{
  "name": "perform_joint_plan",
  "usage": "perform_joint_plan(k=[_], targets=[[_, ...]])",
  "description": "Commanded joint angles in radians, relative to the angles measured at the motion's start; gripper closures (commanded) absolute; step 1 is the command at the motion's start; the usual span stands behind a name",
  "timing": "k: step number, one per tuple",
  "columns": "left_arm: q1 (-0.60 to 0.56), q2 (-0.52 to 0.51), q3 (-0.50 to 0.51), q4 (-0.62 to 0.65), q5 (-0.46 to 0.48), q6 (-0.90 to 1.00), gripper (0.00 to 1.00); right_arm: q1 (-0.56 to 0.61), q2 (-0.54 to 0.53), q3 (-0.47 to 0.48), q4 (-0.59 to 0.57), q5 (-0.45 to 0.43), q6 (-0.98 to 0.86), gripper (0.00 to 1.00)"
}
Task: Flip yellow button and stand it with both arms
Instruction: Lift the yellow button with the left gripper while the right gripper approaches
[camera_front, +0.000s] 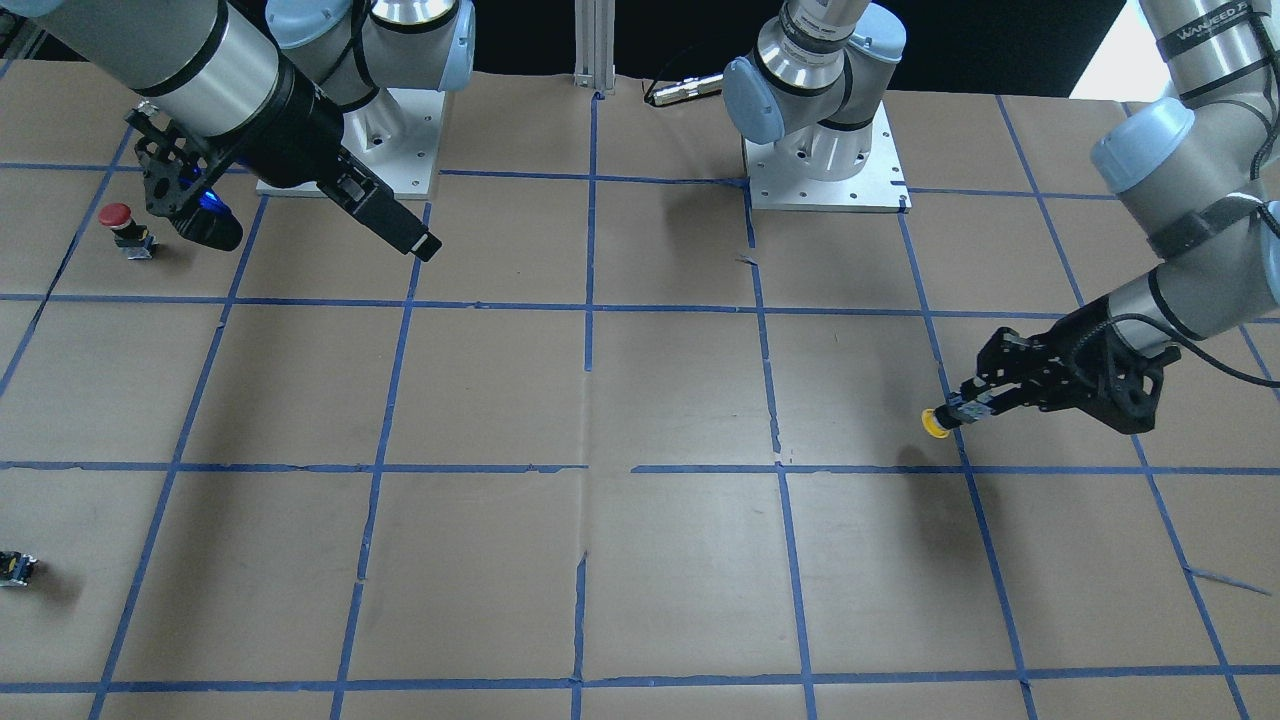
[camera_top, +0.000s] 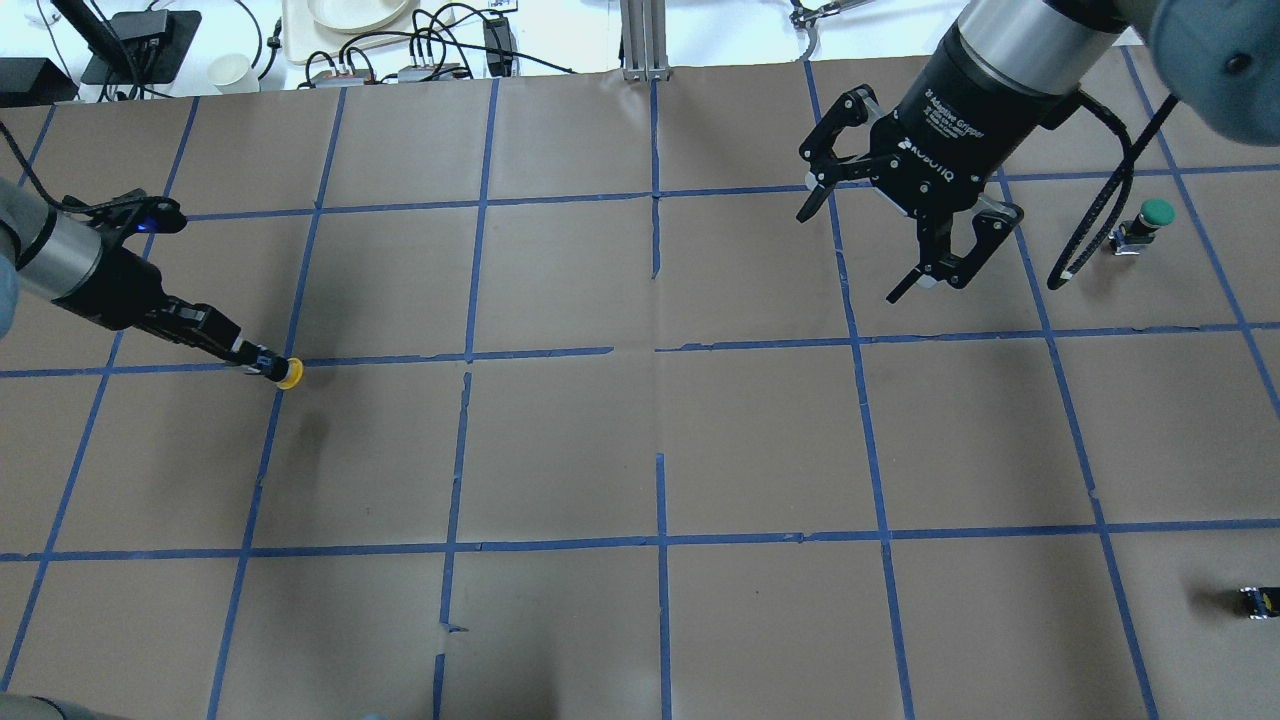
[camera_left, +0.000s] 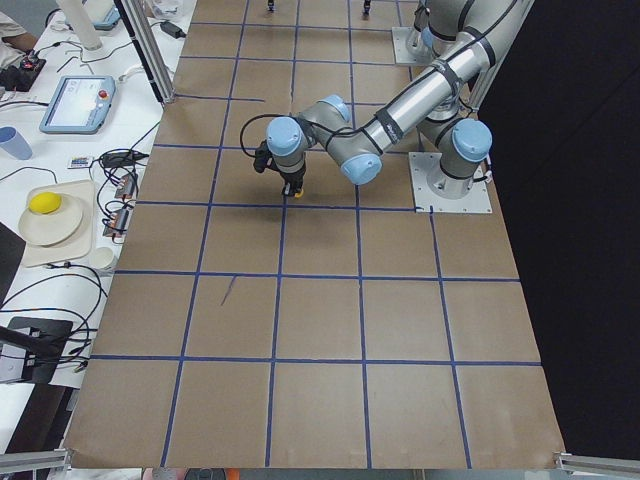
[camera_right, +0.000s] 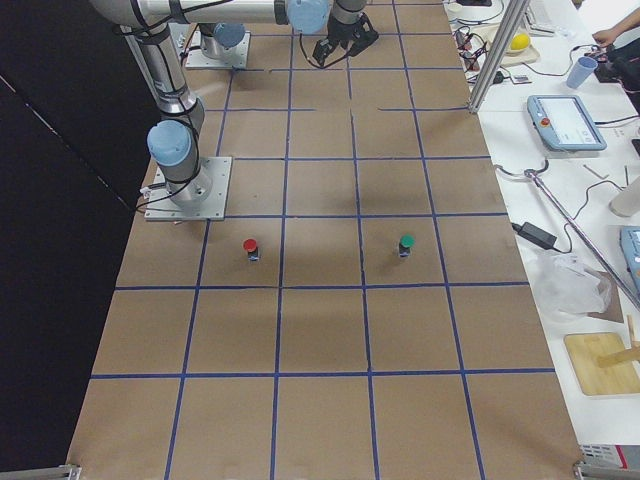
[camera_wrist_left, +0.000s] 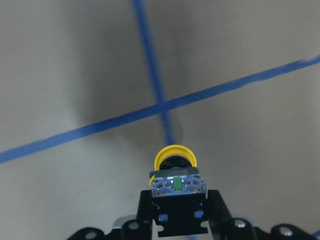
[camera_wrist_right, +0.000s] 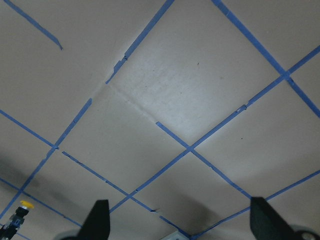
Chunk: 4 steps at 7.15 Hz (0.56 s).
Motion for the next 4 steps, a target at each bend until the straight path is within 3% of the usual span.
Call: perform_joint_plan(k=[1,3,4], targets=[[-0.047,0.004,-0.003,-0.201,-0.322,0.105,1.00,-0.007,-0.005,0.002,0.005,0.038,0.017,0.00],[-0.044,0.007,-0.026,-0.383,-0.508,0.213,1.00,-0.020,0.005,0.018,0.057,0.167,0.021,0.00],[-0.015,-0.015,-0.079,-0.427,-0.541,0.303,1.00,-0.038,0.008,0.020,0.061,0.238,0.037,0.00]])
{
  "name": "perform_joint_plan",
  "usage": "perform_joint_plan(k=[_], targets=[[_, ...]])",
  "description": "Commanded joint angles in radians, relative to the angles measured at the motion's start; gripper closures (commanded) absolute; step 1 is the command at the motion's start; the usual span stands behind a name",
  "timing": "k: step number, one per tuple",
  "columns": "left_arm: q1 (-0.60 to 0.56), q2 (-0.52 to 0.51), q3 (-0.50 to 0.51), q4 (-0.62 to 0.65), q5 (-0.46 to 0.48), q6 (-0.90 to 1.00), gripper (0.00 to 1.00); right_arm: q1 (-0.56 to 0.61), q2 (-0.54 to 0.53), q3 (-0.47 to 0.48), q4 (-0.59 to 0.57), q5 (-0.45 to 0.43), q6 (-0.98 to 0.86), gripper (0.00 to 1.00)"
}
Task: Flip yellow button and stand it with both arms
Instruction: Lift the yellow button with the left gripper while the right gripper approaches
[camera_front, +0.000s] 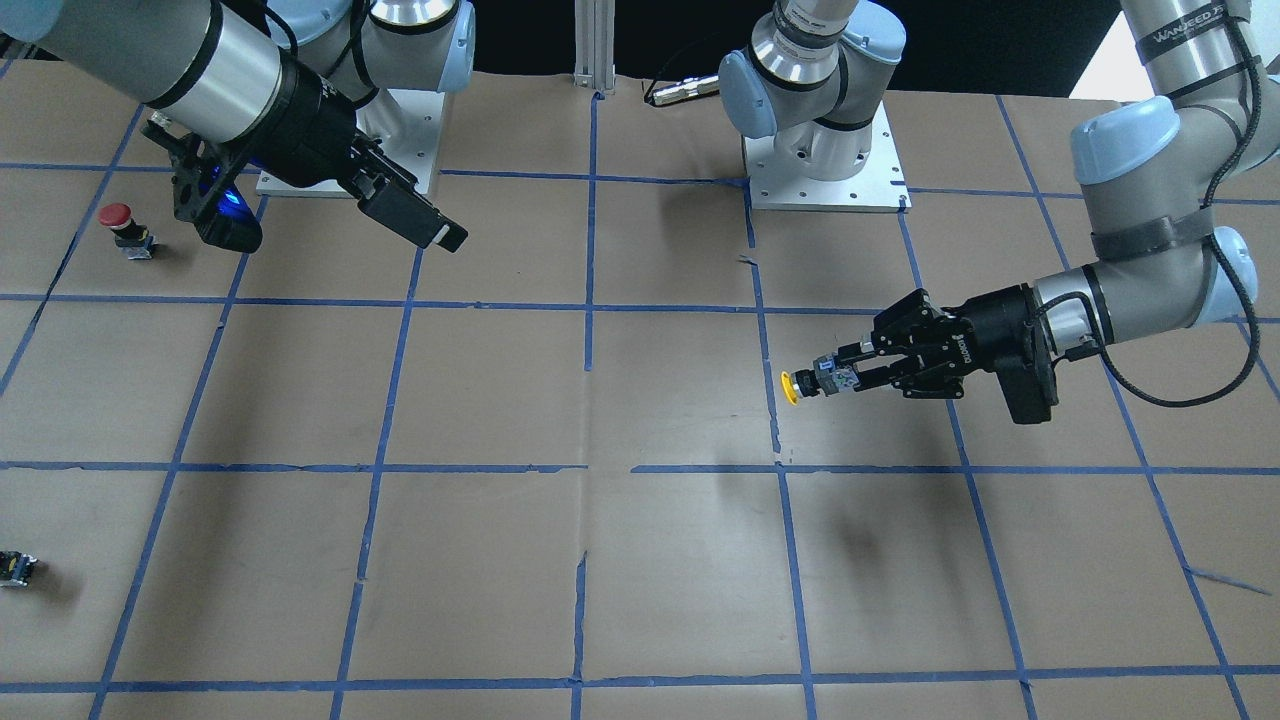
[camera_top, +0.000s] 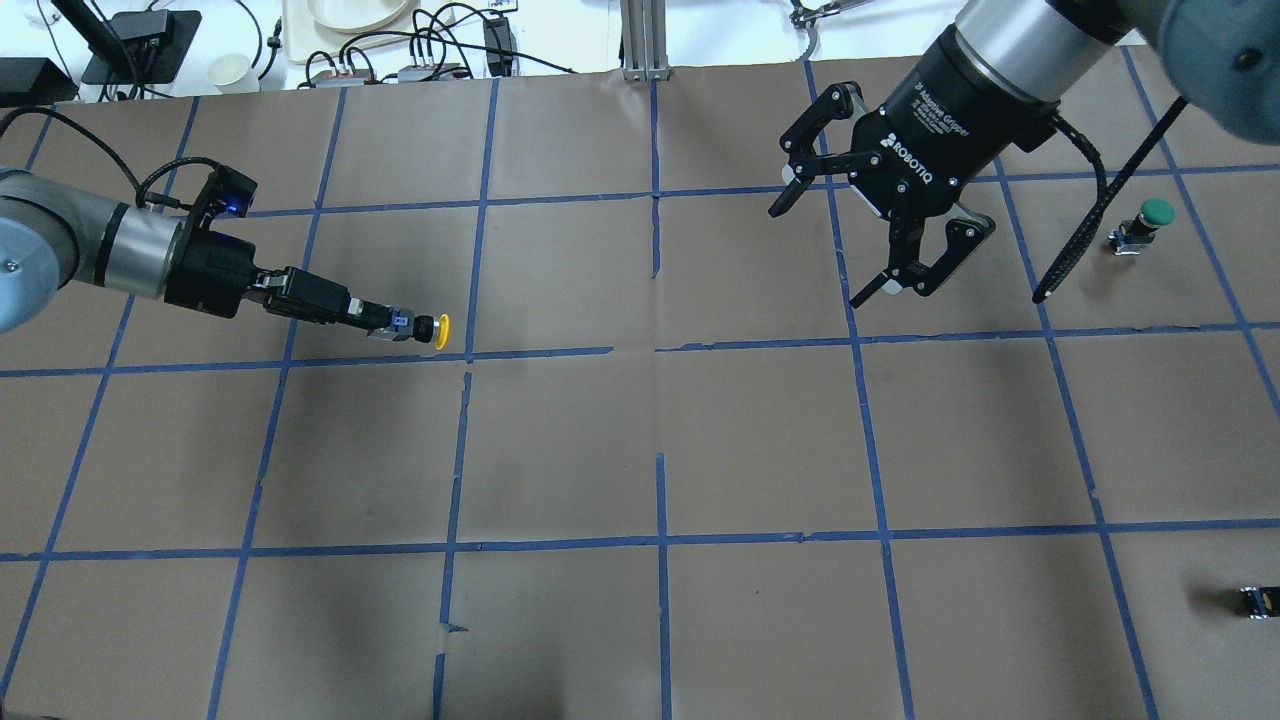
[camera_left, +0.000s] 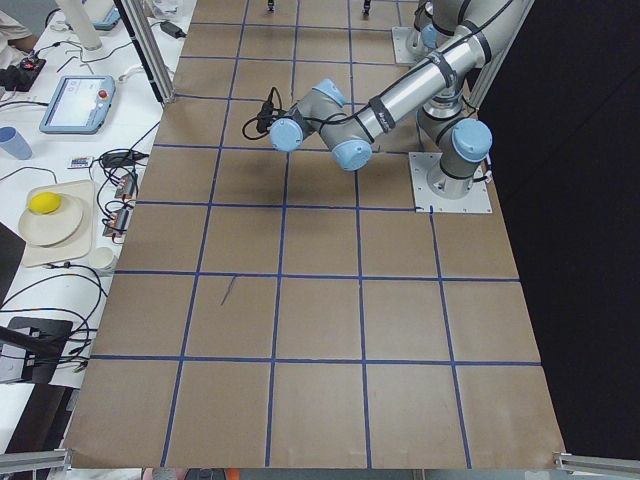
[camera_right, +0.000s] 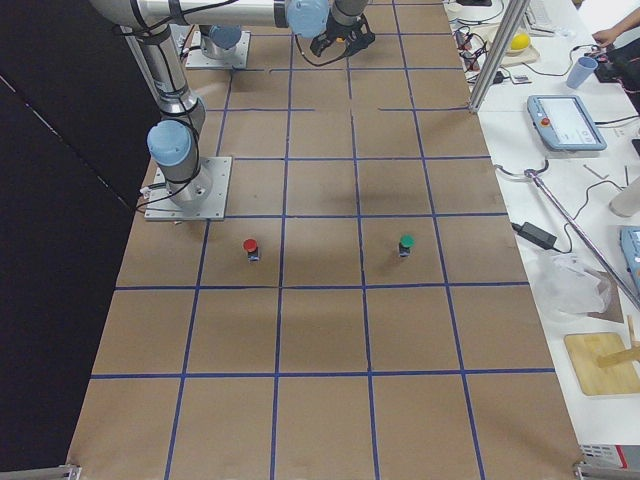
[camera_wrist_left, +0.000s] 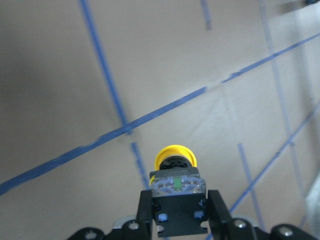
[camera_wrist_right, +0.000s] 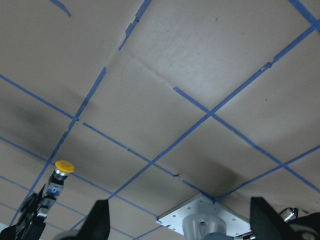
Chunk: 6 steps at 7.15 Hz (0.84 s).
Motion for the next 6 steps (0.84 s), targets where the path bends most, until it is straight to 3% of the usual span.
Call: perform_joint_plan(k=[1,2,3,6], targets=[[0.066,-0.026,-0.084,-0.106,-0.141,0.094,1.00,-0.040,0.005,0.006,0.012,0.103,0.039,0.00],[0.070,-0.031,-0.094,-0.281,-0.239,0.101,1.00,-0.048,0.010,0.007,0.014,0.105,0.045,0.00],[0.052,-0.034,-0.096,-0.368,-0.265,0.139,1.00,-0.053,0.018,0.016,0.015,0.106,0.047,0.00],[-0.004,-0.069,-0.115,-0.456,-0.313,0.372,1.00,-0.057,0.019,0.047,0.012,0.148,0.059,0.00]])
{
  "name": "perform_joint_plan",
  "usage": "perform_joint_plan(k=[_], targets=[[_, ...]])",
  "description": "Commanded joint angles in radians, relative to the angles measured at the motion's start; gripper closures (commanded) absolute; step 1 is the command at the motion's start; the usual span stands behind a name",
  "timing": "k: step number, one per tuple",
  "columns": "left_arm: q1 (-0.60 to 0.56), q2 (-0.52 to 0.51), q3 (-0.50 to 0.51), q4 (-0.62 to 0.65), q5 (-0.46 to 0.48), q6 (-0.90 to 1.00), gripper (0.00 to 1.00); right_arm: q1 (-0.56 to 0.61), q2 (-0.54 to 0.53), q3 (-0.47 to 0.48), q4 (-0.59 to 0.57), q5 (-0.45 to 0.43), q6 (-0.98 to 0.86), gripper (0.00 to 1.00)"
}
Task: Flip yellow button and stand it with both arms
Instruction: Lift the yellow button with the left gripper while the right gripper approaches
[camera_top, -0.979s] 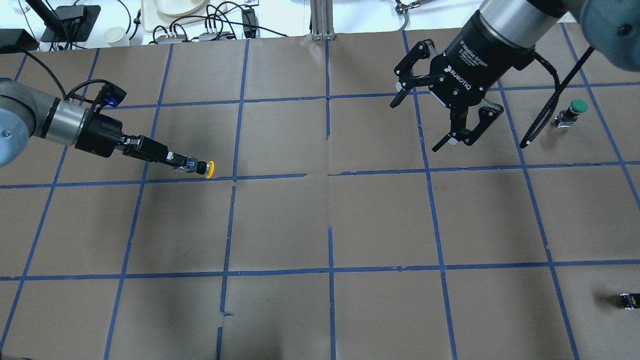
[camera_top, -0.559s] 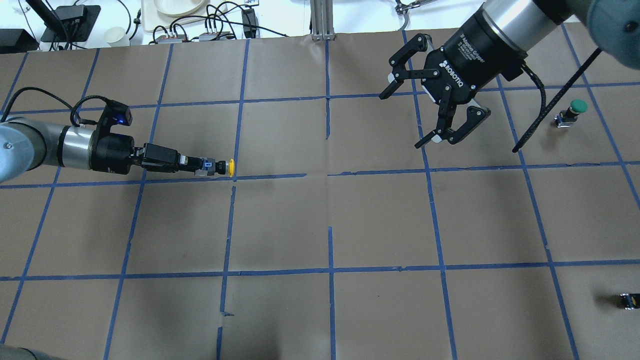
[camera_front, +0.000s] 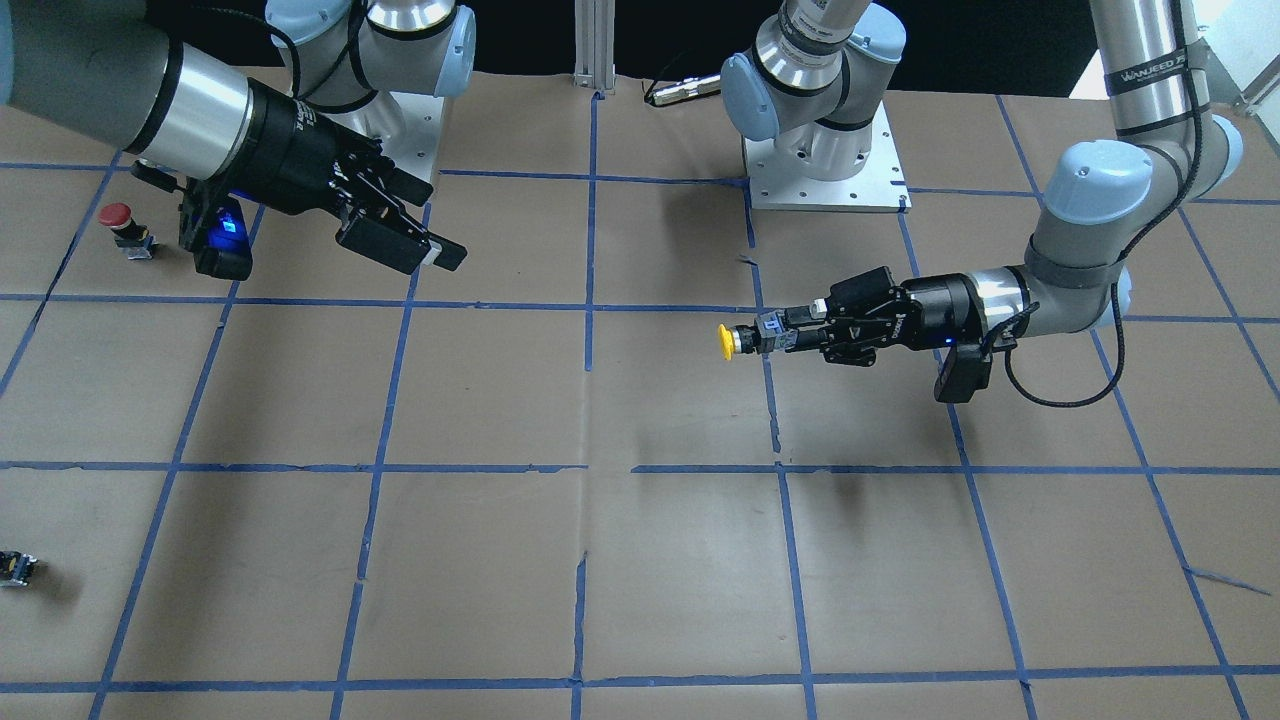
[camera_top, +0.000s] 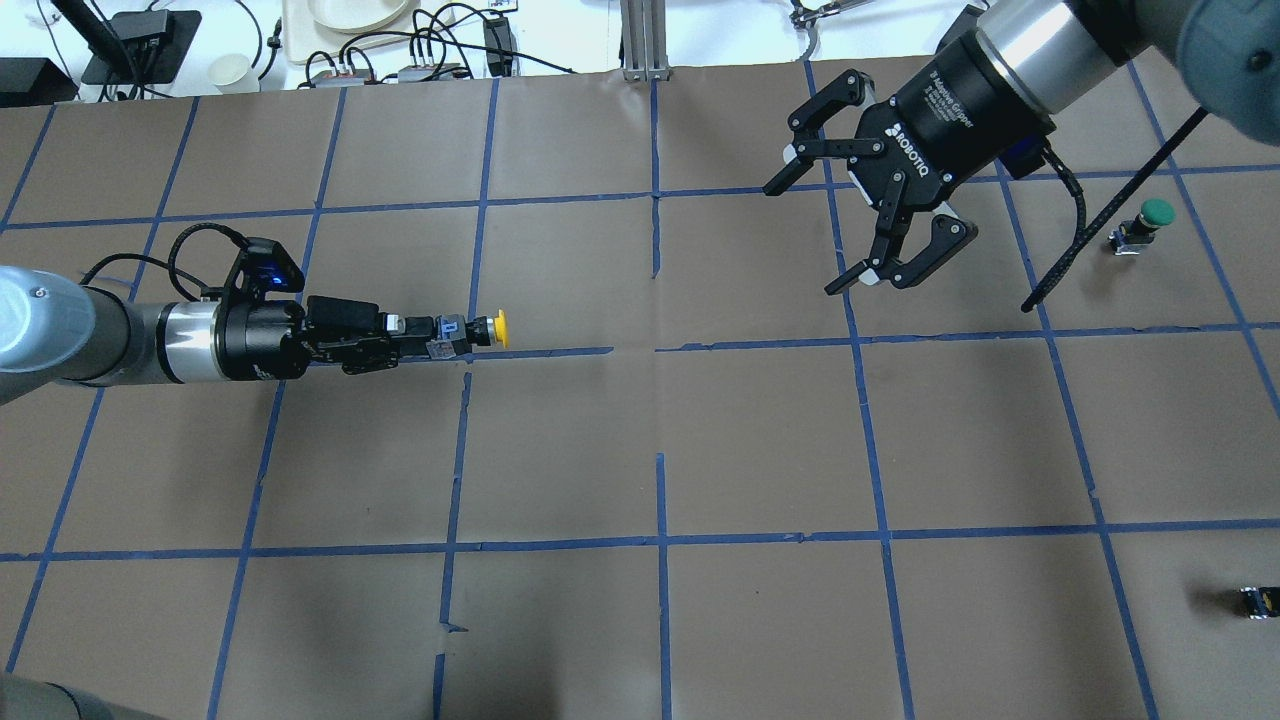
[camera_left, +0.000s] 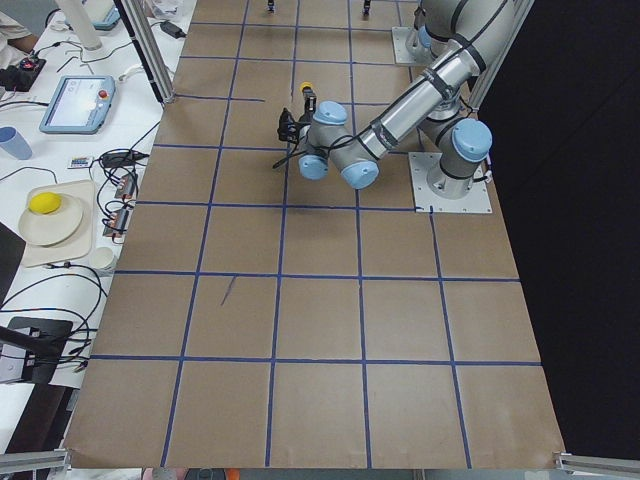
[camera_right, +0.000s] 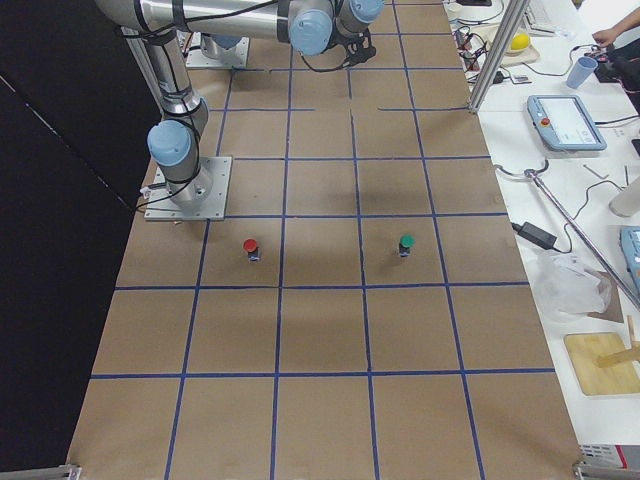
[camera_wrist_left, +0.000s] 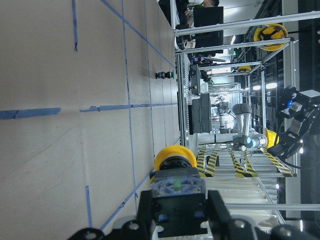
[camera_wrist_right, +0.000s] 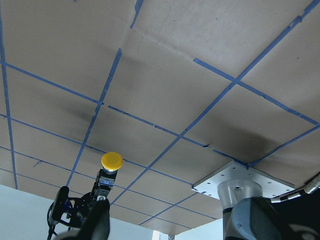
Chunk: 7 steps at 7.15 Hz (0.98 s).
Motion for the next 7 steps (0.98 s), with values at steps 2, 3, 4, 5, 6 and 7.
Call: perform_joint_plan(k=[2,3,4,5,6,7], targets=[[-0.162,-0.013,-0.011,-0.185,-0.271,0.183,1.00,-0.015,0.017,0.041,-0.002,0.097,0.009,0.00],[-0.219,-0.012,-0.011,-0.191,-0.308,0.182,1.00,-0.017,0.017,0.066,-0.005,0.113,0.008,0.00],[-0.234,-0.012,-0.009,-0.199,-0.316,0.169,1.00,-0.012,0.017,0.075,0.003,0.138,0.006,0.00],[-0.251,-0.007,-0.009,-0.210,-0.345,0.165,1.00,-0.012,0.017,0.099,-0.003,0.152,-0.001,0.00],[-0.289,0.014,0.001,-0.231,-0.431,0.154,1.00,-0.010,0.018,0.116,-0.011,0.190,-0.001,0.00],[-0.335,0.034,0.026,-0.231,-0.482,0.101,1.00,-0.009,0.029,0.120,-0.023,0.233,-0.004,0.00]])
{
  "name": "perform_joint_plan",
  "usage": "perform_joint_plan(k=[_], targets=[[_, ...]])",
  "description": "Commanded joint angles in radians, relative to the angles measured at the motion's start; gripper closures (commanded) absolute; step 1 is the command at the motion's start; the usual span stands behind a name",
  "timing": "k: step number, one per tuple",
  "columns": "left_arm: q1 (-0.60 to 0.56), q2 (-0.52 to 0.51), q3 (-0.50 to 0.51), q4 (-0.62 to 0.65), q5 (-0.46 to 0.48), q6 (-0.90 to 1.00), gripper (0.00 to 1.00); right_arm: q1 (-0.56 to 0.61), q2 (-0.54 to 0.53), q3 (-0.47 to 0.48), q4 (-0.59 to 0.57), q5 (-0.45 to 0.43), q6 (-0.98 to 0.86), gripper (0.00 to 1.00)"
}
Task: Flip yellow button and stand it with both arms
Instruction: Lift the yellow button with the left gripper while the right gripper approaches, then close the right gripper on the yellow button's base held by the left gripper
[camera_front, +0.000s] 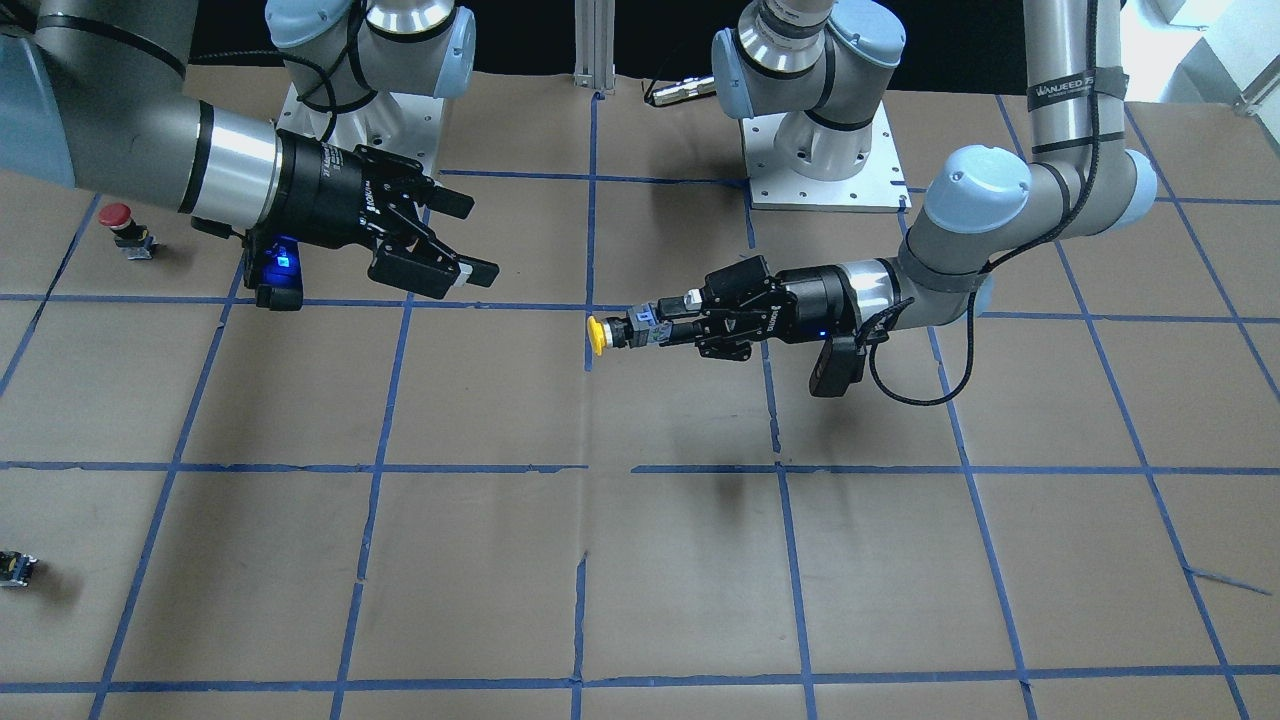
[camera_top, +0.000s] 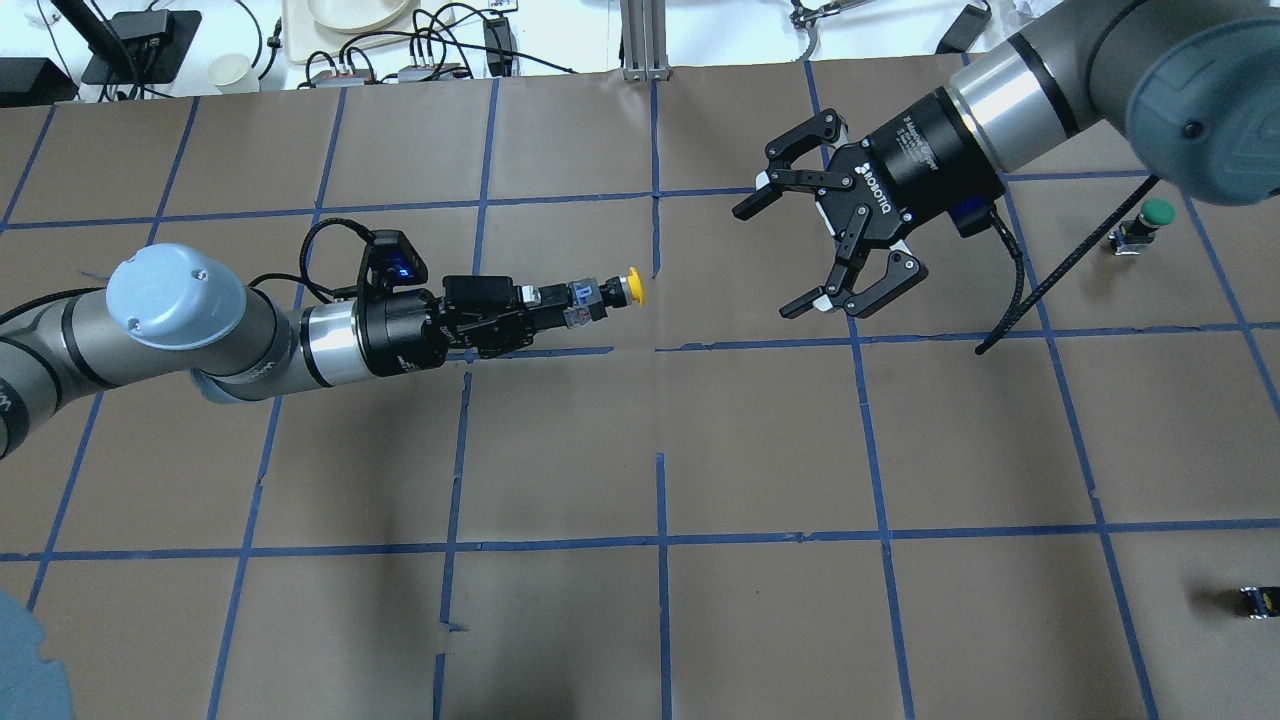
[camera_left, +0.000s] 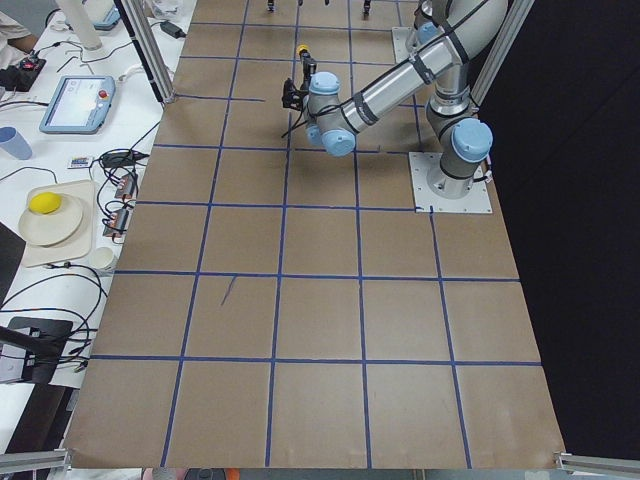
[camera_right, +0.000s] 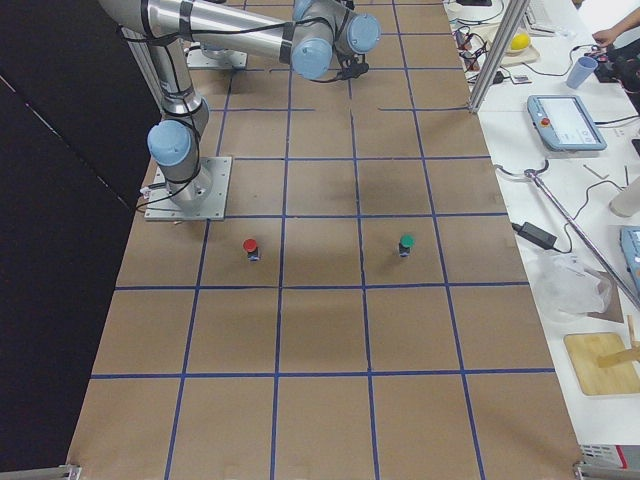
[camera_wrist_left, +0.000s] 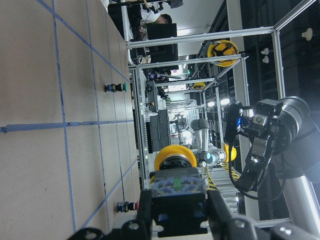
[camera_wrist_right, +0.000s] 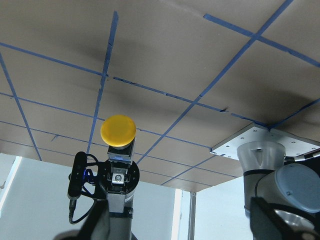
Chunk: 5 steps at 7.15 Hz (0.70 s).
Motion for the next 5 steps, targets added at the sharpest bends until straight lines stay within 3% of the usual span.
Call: perform_joint_plan(k=[1,2,5], targets=[[-0.111,0.032,0.030,-0.005,-0.133,-0.065,1.00,0.003,0.039,0.017,-0.061,0.046,0.004,0.00],[-0.175,0.042,0.037,-0.004,-0.208,-0.067,1.00,0.008,0.047,0.017,-0.070,0.049,0.004,0.00],[-0.193,0.045,0.054,-0.013,-0.214,-0.073,0.99,0.006,0.073,0.012,-0.098,0.046,0.012,0.00]])
